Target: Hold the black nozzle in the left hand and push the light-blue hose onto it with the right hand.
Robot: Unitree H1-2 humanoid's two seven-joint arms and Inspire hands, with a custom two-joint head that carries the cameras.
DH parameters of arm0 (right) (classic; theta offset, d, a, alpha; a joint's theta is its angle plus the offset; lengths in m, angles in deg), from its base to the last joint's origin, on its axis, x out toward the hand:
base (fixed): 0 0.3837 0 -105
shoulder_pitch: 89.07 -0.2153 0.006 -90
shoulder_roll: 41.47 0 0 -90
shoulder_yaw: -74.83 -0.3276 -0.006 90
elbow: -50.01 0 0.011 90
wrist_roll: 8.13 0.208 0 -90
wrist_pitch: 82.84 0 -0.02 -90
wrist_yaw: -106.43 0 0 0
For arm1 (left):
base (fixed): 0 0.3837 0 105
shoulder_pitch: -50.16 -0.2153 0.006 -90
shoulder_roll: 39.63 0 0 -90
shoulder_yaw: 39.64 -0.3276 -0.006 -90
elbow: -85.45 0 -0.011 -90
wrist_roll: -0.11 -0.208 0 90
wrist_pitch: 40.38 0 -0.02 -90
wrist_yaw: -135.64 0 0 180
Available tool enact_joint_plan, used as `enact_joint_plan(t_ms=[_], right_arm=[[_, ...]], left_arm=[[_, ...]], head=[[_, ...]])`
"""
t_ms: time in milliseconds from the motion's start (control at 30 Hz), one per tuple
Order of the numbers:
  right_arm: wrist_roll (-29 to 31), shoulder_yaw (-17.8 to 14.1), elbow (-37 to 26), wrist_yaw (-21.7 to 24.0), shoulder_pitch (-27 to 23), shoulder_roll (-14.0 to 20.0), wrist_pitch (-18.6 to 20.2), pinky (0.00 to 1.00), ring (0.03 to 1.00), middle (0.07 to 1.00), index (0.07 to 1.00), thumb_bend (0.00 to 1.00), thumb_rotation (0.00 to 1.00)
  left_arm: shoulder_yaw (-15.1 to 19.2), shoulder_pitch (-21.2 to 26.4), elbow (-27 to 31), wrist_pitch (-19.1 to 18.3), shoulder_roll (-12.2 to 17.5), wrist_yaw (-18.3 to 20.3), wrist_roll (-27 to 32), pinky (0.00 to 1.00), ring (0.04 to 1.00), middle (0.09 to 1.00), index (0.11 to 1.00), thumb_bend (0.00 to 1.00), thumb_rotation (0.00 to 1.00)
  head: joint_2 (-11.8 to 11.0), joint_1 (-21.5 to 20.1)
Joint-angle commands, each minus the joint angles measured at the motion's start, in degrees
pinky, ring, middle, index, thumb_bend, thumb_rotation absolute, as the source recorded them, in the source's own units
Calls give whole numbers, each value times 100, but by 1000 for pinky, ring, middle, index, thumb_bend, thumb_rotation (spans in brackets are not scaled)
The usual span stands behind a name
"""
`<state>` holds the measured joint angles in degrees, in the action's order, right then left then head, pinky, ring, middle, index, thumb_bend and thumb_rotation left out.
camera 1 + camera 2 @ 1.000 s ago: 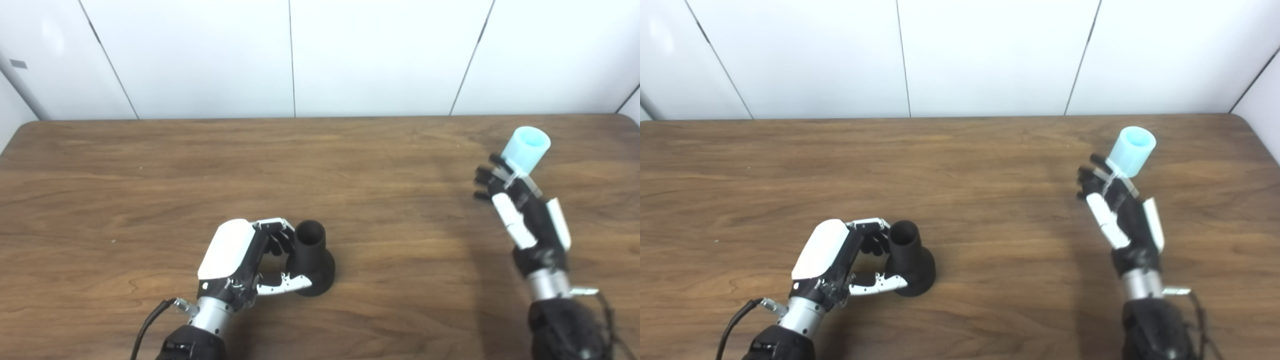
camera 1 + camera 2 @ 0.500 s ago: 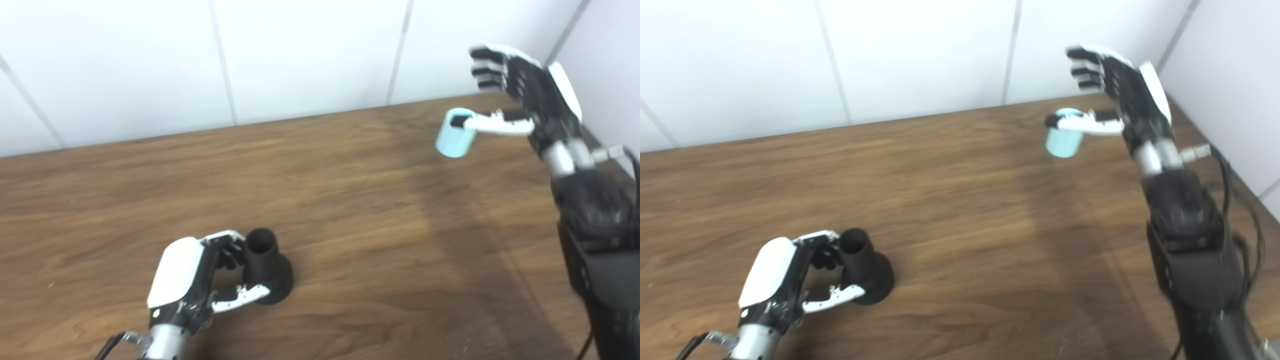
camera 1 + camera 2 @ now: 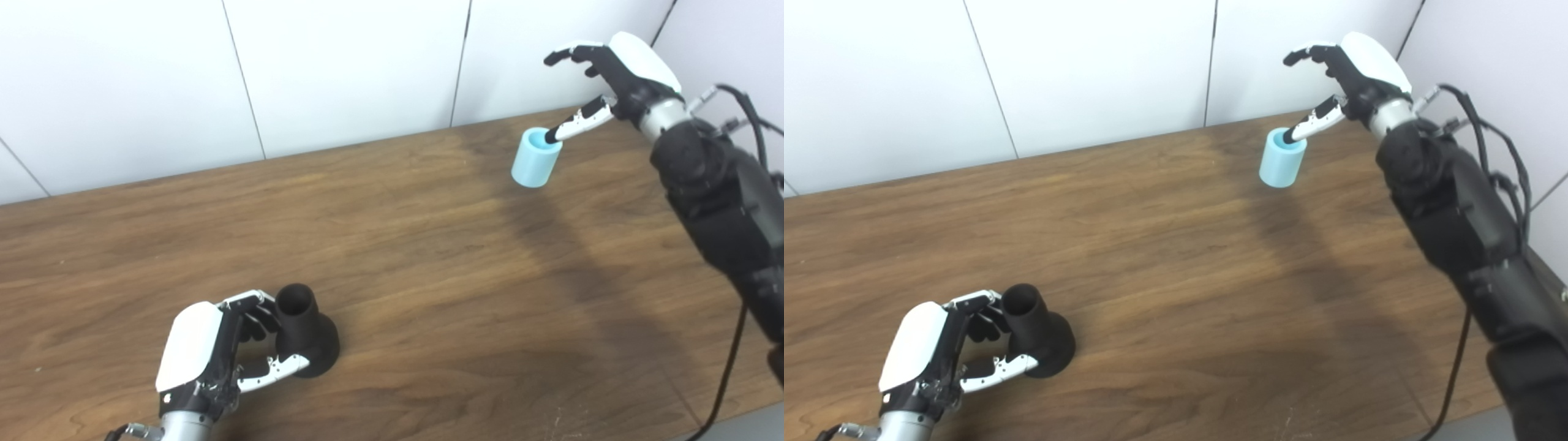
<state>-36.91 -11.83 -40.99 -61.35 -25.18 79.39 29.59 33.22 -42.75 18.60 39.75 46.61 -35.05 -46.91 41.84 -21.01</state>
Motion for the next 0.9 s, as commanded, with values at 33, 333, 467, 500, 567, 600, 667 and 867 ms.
enact_joint_plan(t_ms=[33,333,467,500,567,600,667,867], right_arm=[[-316,323,270,176,-534,190,-386,727,811,796,735,994,2],[-818,991,1485,463,-1194,-62,-383,749,841,832,768,1000,39],[-847,1029,1867,404,-1311,-228,-455,722,852,843,770,1000,38],[-864,1055,1944,432,-1343,-262,-457,655,827,850,774,999,43],[-886,1094,2087,448,-1397,-322,-476,634,811,858,779,988,51],[-909,1114,2142,434,-1412,-344,-494,656,812,858,780,987,52],[-991,1181,2264,390,-1434,-351,-584,692,812,852,781,987,57],[-1235,1383,2603,313,-1436,-311,-871,804,867,847,773,999,96]], left_arm=[[25,-40,-11,14,66,51,-102,463,460,489,489,504,0],[104,-44,7,48,86,95,-51,435,447,477,499,504,0],[121,-59,14,66,86,106,-67,441,447,474,501,504,0],[126,-62,19,68,89,114,-62,441,447,477,499,504,0],[137,-57,6,78,91,117,-54,441,447,481,497,504,0],[140,-54,-4,81,90,117,-57,440,448,482,496,504,0],[145,-51,-4,77,84,129,-65,439,450,484,494,504,0],[145,-59,-14,116,73,102,-45,436,446,479,498,504,0]], head=[[10,-2],[22,2],[22,2],[22,2],[26,16],[21,25],[21,41],[8,73]])
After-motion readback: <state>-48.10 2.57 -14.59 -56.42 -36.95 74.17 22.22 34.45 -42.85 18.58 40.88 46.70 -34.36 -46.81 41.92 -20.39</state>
